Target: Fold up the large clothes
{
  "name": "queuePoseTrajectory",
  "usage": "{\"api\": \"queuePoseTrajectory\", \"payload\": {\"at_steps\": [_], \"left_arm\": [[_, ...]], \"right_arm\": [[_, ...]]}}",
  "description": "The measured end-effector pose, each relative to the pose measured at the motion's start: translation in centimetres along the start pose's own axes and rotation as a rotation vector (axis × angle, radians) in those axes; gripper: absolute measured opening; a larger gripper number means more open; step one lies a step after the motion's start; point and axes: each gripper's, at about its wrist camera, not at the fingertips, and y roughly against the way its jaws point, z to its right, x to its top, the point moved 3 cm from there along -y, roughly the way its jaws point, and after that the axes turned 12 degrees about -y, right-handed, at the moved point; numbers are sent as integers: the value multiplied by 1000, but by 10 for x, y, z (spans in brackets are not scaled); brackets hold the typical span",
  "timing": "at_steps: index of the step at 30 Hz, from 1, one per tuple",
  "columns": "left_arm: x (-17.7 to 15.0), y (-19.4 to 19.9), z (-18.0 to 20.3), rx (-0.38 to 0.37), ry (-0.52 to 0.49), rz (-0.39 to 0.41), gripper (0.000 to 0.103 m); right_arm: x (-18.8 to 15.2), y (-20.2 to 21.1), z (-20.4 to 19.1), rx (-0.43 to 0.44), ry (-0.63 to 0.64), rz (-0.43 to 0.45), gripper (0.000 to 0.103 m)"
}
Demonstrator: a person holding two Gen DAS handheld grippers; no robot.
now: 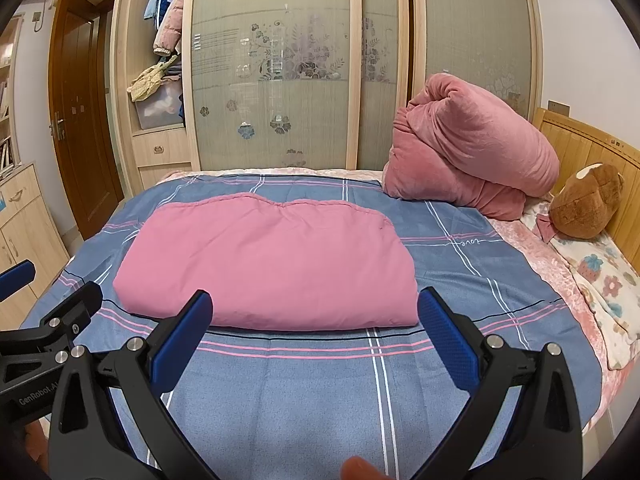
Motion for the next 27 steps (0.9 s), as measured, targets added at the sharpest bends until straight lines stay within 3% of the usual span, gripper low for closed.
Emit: {"api": "queuePoseTrajectory", "payload": {"at_steps": [27], "left_arm": [[1, 0, 3, 3, 3, -1, 101]], "right_arm": [[-1, -3, 7, -1, 7, 0, 102]]}}
